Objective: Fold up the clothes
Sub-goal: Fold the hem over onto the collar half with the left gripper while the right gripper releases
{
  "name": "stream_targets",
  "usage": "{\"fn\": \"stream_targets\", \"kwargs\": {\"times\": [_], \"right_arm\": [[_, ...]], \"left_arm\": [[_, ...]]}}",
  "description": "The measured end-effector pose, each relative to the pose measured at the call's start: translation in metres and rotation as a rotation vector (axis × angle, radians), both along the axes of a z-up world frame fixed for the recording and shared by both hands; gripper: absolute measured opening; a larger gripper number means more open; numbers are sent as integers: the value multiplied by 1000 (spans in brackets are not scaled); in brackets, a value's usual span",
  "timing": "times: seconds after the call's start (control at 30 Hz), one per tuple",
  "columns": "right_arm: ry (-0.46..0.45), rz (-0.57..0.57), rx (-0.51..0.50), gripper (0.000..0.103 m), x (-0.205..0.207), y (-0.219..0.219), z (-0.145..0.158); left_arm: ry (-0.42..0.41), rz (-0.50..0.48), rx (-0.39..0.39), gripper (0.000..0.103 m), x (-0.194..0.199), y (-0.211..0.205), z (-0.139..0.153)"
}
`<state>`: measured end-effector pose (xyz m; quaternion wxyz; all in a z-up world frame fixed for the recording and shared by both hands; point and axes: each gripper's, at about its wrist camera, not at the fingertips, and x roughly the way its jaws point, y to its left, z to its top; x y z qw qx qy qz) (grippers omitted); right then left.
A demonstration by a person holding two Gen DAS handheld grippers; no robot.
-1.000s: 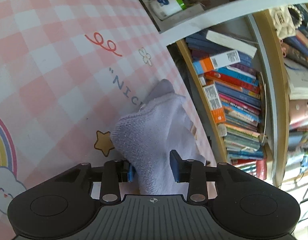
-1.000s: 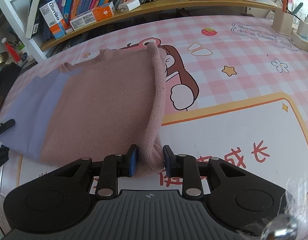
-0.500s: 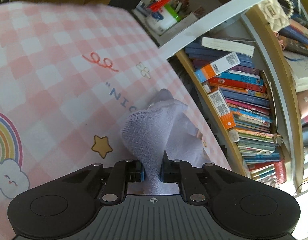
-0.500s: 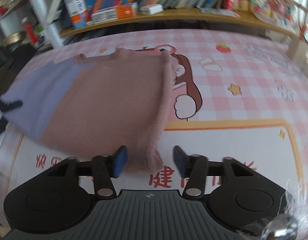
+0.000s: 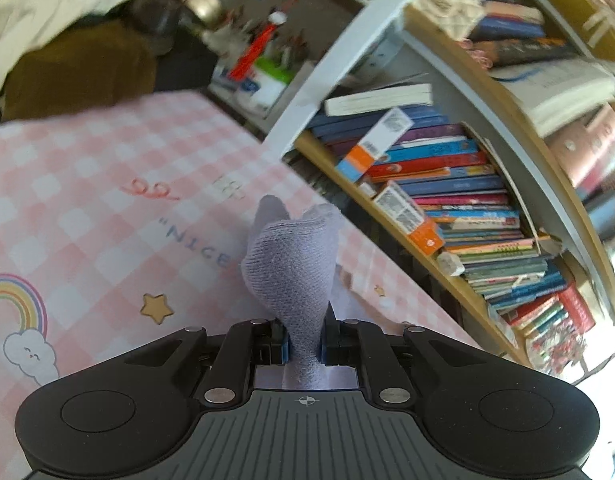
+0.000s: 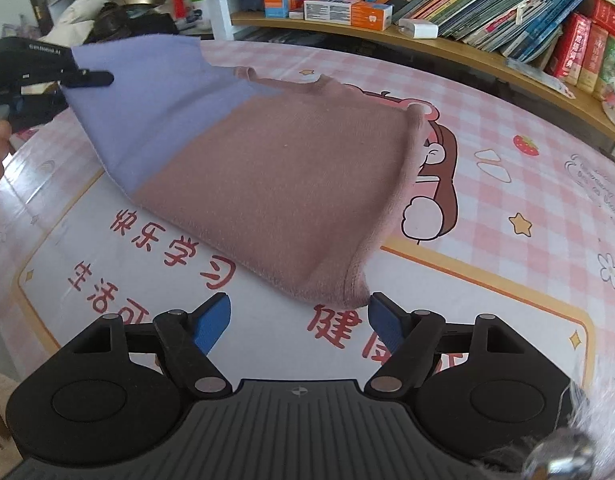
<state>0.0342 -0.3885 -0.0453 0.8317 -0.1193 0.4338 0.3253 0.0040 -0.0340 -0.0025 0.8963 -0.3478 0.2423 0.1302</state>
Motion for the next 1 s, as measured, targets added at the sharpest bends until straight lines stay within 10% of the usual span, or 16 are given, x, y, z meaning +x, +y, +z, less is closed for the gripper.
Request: {"fn": "stream_targets", "kwargs": {"times": [0.57,0.83,1.0], "right_arm": [[13,76,87,48,12,-38,-15],[13,136,114,49,7,-51,-15],[16,159,132,49,3,-63,-12]], "left_arm": [[-69,-276,319,11,11,-154,70],[261,-646,682,20,38,-282,15],[304,-652,657,29,41,-284,-2]]}}
